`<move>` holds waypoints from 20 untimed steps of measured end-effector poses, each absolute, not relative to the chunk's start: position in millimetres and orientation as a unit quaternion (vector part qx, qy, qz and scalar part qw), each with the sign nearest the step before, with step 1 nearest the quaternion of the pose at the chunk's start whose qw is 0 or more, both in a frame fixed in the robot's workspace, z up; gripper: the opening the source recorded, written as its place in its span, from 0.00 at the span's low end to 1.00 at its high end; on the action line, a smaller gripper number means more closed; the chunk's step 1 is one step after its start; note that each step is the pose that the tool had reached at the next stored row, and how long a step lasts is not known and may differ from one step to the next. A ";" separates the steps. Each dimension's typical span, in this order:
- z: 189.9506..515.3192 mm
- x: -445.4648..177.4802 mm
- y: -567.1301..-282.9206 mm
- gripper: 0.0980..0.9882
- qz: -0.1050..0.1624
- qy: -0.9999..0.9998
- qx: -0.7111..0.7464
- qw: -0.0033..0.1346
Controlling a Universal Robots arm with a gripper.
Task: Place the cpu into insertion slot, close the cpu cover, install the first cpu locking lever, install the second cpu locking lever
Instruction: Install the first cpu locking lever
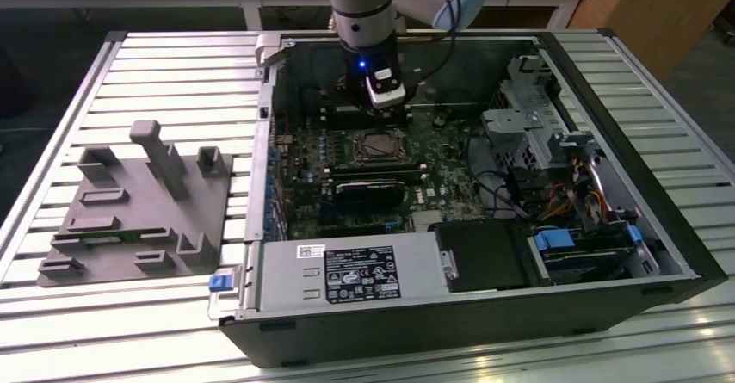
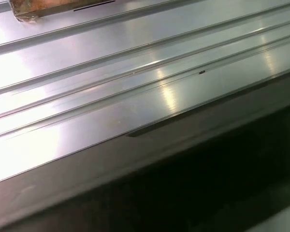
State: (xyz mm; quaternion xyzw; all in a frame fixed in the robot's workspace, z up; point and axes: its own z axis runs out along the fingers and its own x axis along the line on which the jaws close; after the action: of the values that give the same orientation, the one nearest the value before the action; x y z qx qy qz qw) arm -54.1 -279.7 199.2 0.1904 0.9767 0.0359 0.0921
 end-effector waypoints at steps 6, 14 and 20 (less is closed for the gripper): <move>198.8 -51.4 -276.9 0.01 0.035 0.976 0.196 0.092; 196.9 -50.6 -276.5 0.01 0.031 0.974 0.203 0.093; 194.9 -50.6 -276.5 0.01 0.027 0.973 0.207 0.094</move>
State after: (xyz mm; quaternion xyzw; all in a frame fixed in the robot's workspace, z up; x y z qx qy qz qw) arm -50.6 -276.5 194.9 0.2067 0.9735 0.0266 0.0944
